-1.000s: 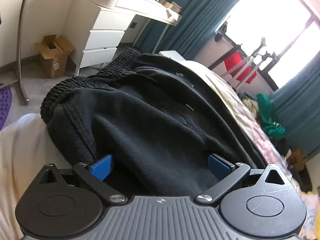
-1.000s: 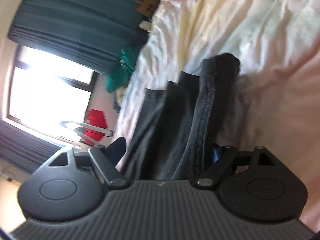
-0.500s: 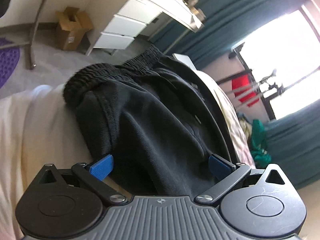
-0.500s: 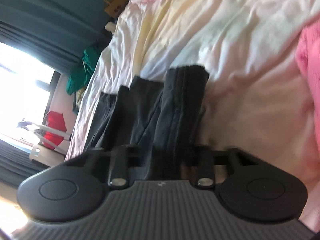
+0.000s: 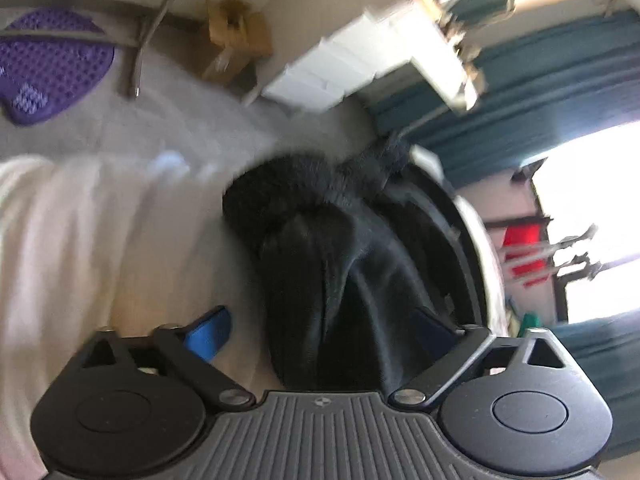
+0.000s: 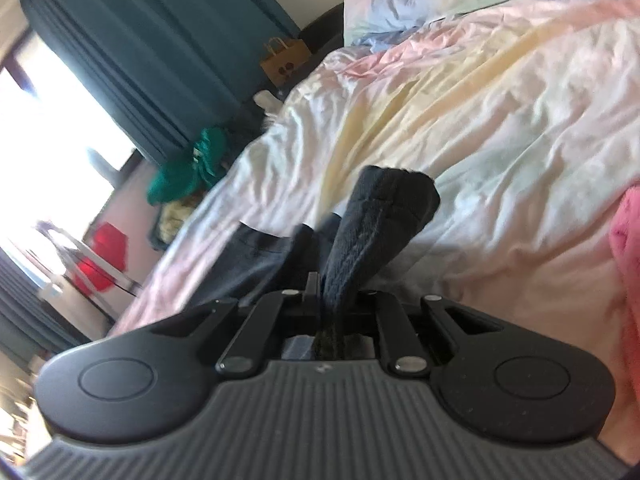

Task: Fold clothes
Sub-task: 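Lift the black sweatpants with both grippers and fold the legs onto the waistband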

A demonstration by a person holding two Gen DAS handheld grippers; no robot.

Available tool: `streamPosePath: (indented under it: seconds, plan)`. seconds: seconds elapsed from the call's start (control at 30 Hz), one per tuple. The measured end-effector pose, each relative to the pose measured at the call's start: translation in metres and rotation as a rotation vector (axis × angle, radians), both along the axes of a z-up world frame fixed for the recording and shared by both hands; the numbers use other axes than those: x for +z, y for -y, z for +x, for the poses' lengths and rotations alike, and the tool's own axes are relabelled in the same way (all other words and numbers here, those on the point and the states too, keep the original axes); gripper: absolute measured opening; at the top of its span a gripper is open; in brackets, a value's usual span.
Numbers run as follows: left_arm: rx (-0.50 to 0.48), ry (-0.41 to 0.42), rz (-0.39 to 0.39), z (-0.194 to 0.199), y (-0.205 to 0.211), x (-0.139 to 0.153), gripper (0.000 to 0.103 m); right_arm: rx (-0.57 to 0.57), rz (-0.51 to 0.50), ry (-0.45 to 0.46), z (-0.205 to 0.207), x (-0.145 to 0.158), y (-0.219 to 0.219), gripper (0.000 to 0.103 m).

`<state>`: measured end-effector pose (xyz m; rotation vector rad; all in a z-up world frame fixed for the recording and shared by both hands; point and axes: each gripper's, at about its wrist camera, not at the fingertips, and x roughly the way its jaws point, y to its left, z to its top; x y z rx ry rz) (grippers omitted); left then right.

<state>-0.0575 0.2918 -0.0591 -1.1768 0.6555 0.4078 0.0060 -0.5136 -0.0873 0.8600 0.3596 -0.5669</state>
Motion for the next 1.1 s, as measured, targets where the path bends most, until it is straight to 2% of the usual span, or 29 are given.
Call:
streamPosePath:
  seconds: [0.07,0.1,0.17,0.23,0.43,0.53,0.67,0.8,0.87,0.9,1.0,1.1]
  plan:
    - [-0.033,-0.010,-0.012,0.008,0.005,-0.005,0.071,-0.012,0.022,0.006,0.001,-0.004,0.002,0.010]
    - [-0.044,0.000,0.000,0.010,0.008,-0.004,0.060,-0.018,0.034,0.011,0.001,-0.005,0.003,0.010]
    - [-0.046,0.020,0.033,0.013,0.013,0.001,0.047,-0.031,0.056,0.024,0.000,-0.007,0.004,0.010]
    - [-0.055,0.057,0.068,0.015,0.016,0.007,0.014,-0.038,0.055,0.028,-0.001,-0.006,0.003,0.010]
    - [-0.042,0.177,0.275,0.012,0.037,0.044,0.009,-0.048,0.014,0.035,-0.011,0.007,-0.006,0.008]
    - [-0.012,0.244,0.308,0.005,0.041,0.060,0.009,-0.075,0.031,0.061,-0.023,0.014,-0.007,0.008]
    - [-0.017,0.274,0.404,0.016,0.049,0.091,0.009,-0.065,-0.030,0.071,-0.016,0.036,-0.011,0.007]
    - [-0.036,0.284,0.425,0.069,0.054,0.126,0.009,-0.042,-0.099,0.061,0.025,0.063,-0.010,0.007]
    - [-0.033,0.290,0.430,0.111,0.055,0.144,0.009,-0.042,-0.118,0.044,0.059,0.079,-0.007,0.007]
    - [-0.031,0.294,0.445,0.135,0.056,0.151,0.009,-0.038,-0.159,0.020,0.080,0.088,-0.007,0.007]
    - [-0.026,0.285,0.551,0.209,0.067,0.164,0.009,-0.031,-0.266,-0.025,0.150,0.112,-0.011,0.007]
    - [-0.028,0.264,0.647,0.289,0.077,0.159,0.009,-0.030,-0.329,-0.058,0.214,0.118,-0.014,0.007]
